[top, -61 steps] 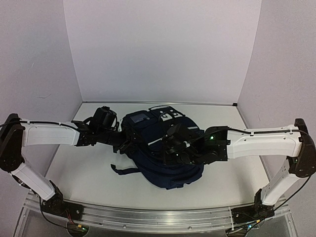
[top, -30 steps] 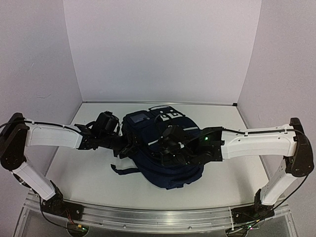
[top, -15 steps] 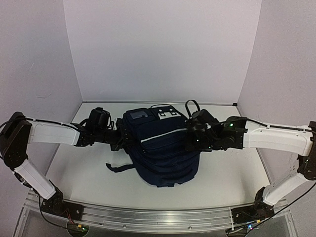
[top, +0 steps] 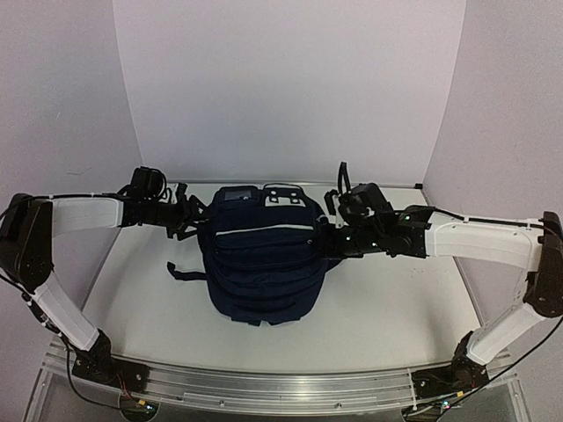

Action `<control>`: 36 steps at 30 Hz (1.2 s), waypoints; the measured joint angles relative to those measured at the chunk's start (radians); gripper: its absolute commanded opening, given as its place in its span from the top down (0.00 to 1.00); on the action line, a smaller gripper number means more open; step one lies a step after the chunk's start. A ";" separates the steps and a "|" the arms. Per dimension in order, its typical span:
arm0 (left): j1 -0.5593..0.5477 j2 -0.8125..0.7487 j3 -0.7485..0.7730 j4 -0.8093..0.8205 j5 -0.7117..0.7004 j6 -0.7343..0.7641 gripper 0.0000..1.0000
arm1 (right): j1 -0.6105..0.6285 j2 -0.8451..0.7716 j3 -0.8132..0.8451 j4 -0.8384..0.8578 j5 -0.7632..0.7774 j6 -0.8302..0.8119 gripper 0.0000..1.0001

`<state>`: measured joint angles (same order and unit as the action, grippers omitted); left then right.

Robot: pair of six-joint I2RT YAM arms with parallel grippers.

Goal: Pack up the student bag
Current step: Zip the student bag at the center of the board.

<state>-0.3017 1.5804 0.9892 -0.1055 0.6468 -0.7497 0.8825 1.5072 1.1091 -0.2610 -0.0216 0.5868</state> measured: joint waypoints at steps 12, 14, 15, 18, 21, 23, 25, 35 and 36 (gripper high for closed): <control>-0.299 -0.324 -0.302 -0.053 -0.265 -0.253 0.21 | 0.008 0.061 -0.002 0.094 -0.082 -0.027 1.00; -0.327 -0.332 -0.324 -0.034 -0.292 -0.297 0.28 | 0.008 0.066 -0.004 0.104 -0.085 -0.028 1.00; -0.333 -0.331 -0.330 -0.025 -0.300 -0.312 0.33 | 0.009 0.068 -0.005 0.107 -0.086 -0.030 1.00; -0.337 -0.314 -0.333 0.011 -0.309 -0.347 0.52 | 0.013 0.071 -0.005 0.117 -0.084 -0.035 1.00; -0.338 -0.290 -0.333 0.039 -0.310 -0.359 0.75 | 0.016 0.071 -0.010 0.128 -0.073 -0.037 1.00; -0.339 -0.286 -0.333 0.047 -0.314 -0.361 0.87 | 0.018 0.071 -0.019 0.133 -0.058 -0.038 1.00; -0.339 -0.291 -0.333 0.043 -0.324 -0.366 0.97 | 0.022 0.068 -0.032 0.133 -0.043 -0.037 1.00; -0.191 -0.392 -0.381 0.003 -0.175 -0.290 1.00 | -0.034 0.030 -0.077 0.184 -0.137 -0.064 1.00; -0.177 -0.395 -0.381 -0.006 -0.152 -0.266 1.00 | -0.037 0.030 -0.077 0.188 -0.153 -0.071 1.00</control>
<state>-0.4788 1.1855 0.6085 -0.1117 0.4944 -1.0157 0.8453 1.5372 1.0317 -0.0729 -0.1748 0.5156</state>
